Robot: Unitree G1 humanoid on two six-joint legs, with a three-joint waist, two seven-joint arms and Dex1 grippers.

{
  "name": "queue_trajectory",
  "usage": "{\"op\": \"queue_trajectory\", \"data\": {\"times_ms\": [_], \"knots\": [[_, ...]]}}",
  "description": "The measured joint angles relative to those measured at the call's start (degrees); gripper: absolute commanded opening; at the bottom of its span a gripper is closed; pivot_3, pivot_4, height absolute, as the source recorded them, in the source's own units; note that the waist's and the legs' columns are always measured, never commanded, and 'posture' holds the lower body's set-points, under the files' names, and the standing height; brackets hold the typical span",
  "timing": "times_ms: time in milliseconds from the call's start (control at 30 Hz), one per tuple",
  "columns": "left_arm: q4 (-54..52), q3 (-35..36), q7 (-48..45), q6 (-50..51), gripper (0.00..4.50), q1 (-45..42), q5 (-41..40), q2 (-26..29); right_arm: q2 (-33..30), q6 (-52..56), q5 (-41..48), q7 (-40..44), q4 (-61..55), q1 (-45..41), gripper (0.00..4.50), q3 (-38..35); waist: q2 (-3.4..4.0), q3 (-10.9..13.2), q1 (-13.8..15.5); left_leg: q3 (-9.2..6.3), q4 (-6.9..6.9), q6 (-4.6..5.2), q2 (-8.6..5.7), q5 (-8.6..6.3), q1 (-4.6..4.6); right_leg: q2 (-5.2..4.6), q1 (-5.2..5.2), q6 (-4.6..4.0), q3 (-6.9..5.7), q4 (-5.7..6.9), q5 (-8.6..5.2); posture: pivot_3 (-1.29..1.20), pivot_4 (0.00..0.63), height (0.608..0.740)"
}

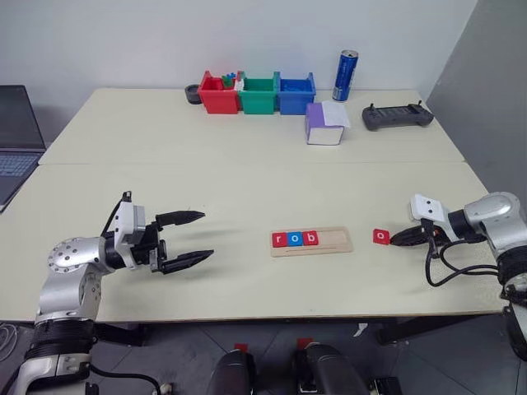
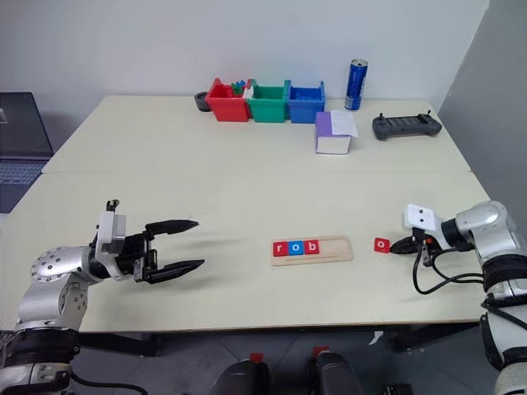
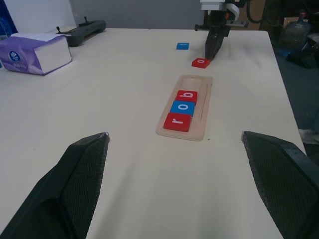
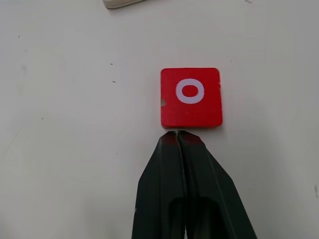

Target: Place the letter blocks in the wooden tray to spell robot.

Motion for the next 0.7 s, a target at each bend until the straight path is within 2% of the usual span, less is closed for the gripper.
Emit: {"op": "queue_trajectory", "data": {"times_ms": [67, 167, 333, 533, 700], "knots": [[0.56, -0.06, -0.02, -0.05, 4.5, -0.35, 0.04, -0.08, -1.18, 3.03, 0.76, -0.02, -5.34, 2.94, 0.01, -0.71, 0.0, 0.0, 0.02, 0.01, 0.0, 0.0, 0.0, 0.0, 0.0, 0.0, -0.01, 0.0, 0.0, -0.01, 0.0, 0.0, 0.15, 0.74], [1.09, -0.11, -0.15, -0.1, 4.5, -0.73, 0.07, -0.16, -4.21, 8.54, 3.37, 0.25, -13.75, 7.92, 0.58, -2.66, 0.04, 0.02, 0.11, 0.0, 0.0, 0.0, 0.0, 0.0, -0.02, 0.0, -0.03, 0.0, 0.0, -0.01, 0.0, 0.0, 0.15, 0.74], [1.58, -0.18, -0.74, -0.17, 4.5, -0.88, 0.1, -0.19, -8.07, 17.33, 8.77, 1.17, -21.42, 9.97, 2.29, -6.49, 0.07, 0.04, -0.15, 0.0, 0.0, 0.01, 0.02, 0.0, 0.03, 0.02, -0.02, 0.0, -0.02, 0.0, 0.0, 0.0, 0.15, 0.74], [1.88, -0.61, -1.14, -0.18, 4.5, -1.49, 0.27, -0.38, -4.76, 15.29, 7.26, -2.32, -18.65, 6.75, 4.27, -5.44, 0.07, 0.04, -0.14, 0.0, 0.0, 0.0, 0.0, 0.0, 0.01, 0.02, -0.03, 0.0, -0.01, 0.01, 0.0, 0.0, 0.15, 0.74], [2.0, -0.96, -1.13, -0.19, 4.5, -1.92, 0.29, -0.55, -0.8, 11.3, 2.55, -4.84, -12.02, 4.02, 4.27, -0.57, 0.07, 0.04, -0.08, 0.02, 0.0, 0.0, -0.01, 0.0, -0.05, 0.01, -0.06, 0.0, 0.01, 0.0, 0.0, 0.0, 0.15, 0.74]]}}
